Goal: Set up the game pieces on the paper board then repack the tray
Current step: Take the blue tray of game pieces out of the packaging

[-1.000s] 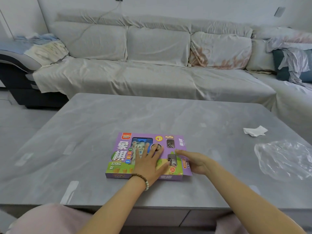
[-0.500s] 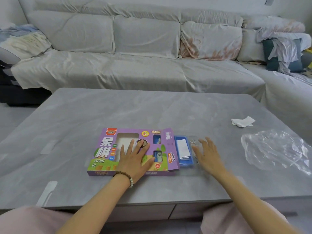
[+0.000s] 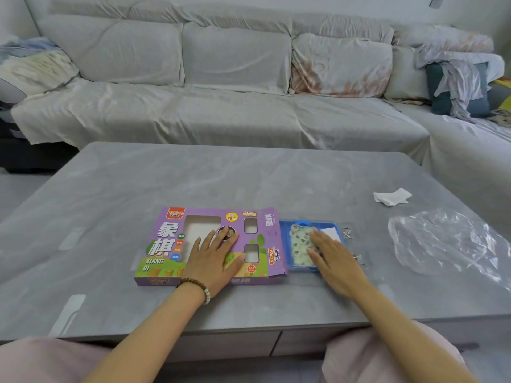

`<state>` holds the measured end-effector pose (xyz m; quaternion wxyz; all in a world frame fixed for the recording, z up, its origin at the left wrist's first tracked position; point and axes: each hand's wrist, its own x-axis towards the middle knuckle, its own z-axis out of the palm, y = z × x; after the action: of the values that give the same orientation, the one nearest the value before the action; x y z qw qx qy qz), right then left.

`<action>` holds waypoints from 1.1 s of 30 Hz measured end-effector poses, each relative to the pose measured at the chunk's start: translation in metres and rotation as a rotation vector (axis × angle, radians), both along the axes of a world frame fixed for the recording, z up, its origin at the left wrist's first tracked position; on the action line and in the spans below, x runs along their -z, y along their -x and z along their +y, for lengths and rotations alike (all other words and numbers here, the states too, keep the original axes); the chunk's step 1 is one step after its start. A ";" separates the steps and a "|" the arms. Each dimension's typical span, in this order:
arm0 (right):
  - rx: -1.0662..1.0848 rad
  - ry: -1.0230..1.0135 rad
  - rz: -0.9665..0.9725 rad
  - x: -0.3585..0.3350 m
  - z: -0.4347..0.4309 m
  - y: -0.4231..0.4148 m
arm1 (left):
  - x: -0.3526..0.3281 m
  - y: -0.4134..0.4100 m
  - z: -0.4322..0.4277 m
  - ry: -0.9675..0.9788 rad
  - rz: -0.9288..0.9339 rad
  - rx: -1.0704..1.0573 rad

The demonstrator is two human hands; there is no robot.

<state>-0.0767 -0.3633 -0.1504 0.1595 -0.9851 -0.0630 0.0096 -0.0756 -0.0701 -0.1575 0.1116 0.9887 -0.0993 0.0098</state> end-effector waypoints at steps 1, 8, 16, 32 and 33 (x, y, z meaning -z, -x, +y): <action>0.018 0.005 -0.014 -0.004 -0.007 0.001 | 0.000 0.000 0.000 -0.005 0.000 0.000; -0.091 -0.048 -0.005 -0.005 0.048 0.001 | -0.002 0.000 -0.001 -0.029 0.003 0.003; -0.043 -0.079 -0.037 -0.005 0.021 0.018 | -0.006 -0.001 0.002 -0.048 0.020 0.004; -0.187 0.052 0.070 -0.002 0.152 -0.033 | -0.015 0.004 0.098 -0.103 0.116 -0.318; -0.166 0.065 0.082 -0.003 0.149 -0.047 | -0.017 -0.006 0.095 -0.067 0.103 -0.301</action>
<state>-0.0296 -0.2147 -0.1479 0.1287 -0.9800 -0.1373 0.0649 -0.0697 0.0252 -0.1403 0.0806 0.9948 0.0557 -0.0277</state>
